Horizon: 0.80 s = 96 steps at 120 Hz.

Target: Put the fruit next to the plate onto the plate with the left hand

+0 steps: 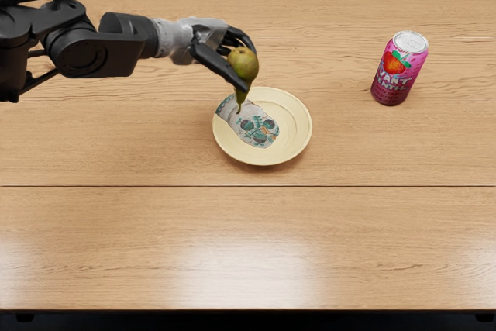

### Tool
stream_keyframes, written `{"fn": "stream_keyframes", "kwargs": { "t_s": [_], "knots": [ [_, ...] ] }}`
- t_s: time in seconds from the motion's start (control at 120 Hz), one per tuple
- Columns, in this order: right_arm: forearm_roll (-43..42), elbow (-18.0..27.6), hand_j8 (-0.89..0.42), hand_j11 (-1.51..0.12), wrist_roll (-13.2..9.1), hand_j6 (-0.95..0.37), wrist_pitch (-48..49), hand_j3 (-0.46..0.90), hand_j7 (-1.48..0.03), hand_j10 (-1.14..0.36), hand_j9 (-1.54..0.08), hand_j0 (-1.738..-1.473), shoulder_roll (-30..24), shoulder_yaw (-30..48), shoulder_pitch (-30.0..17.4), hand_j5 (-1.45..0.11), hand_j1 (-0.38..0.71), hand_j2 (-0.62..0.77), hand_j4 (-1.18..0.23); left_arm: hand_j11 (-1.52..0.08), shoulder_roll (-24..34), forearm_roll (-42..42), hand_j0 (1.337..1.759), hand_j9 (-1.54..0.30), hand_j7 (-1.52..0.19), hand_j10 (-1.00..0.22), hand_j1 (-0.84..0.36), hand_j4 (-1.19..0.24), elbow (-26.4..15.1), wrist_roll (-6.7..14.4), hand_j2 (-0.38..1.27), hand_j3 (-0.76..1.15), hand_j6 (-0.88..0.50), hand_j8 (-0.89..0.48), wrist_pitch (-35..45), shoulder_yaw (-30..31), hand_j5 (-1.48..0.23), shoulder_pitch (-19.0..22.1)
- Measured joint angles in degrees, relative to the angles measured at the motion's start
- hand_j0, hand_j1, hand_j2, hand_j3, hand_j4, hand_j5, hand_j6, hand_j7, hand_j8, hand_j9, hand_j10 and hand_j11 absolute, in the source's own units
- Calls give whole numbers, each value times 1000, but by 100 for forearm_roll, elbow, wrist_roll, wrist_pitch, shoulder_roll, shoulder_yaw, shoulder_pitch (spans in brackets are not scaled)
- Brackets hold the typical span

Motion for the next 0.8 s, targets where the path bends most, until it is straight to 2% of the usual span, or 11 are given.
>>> {"fn": "stream_keyframes", "kwargs": {
  "t_s": [0.017, 0.075, 0.258, 0.317, 0.55, 0.725, 0.767, 0.8],
  "knots": [
    [0, 0, -9, -13, 0, -9, 0, 0, -13, -9, -13, -1658, 0, 0, 0, -13, -337, -2, -10, -1147, -19, 4, 1650, -1153, -1218, -868, -254, -469, -1, 0, 385, 0, -287, -414, -2, -13, -1246, 9],
    [0, 0, -9, -13, 0, -9, 0, 0, -13, -9, -13, -1658, 0, 0, 0, -13, -337, -2, -10, -1146, -43, 19, 1650, -1152, -1223, -868, -234, -493, 0, 0, 316, 0, -313, -422, 1, -47, -1246, 17],
    [0, 0, -9, -13, 0, -9, 0, 0, -13, -9, -13, -1658, 0, 1, 0, -13, -337, -2, -10, -1120, -116, 45, 1650, -1128, -1221, -858, -198, -522, -3, 5, 291, 0, -337, -451, 2, -89, -1226, 136],
    [0, 0, -9, -13, 0, -10, 0, 0, -13, -9, -13, -1658, 0, 0, 0, -13, -337, -2, -10, -1007, -119, 28, 1651, -1015, -1095, -776, -181, -553, 0, -6, 244, 0, -365, -471, 16, -97, -1096, 136],
    [0, 0, -10, -13, 0, -10, 0, 0, -13, -10, -13, -1658, 0, 0, 0, -13, -337, -2, -10, -514, -124, -11, 1656, -519, -545, -382, 2, -323, -2, -38, 108, 0, -263, -297, 35, -139, -545, 128],
    [0, 0, -10, -13, 0, -10, 0, 0, -13, -10, -13, -1658, 0, 0, 0, -13, -337, -2, -10, -263, -102, -20, 1657, -265, -276, -197, 161, -172, -20, -39, 53, 0, -146, -160, 28, -151, -276, 127],
    [0, 0, -10, -13, 0, -10, 0, 0, -13, -10, -13, -1658, 0, 0, 0, -13, -337, -2, -10, -217, 27, -33, 1657, -219, -227, -162, 193, -142, -39, -33, 44, 0, -121, -133, -3, -133, -228, 136],
    [0, 0, -10, -13, 0, -10, 0, 0, -13, -10, -13, -1658, 0, 1, 0, -13, -337, -2, -10, -186, 397, -42, 1657, -187, -195, -139, 215, -122, -96, -27, 37, 0, -105, -114, -34, -78, -195, 123]
  ]
}}
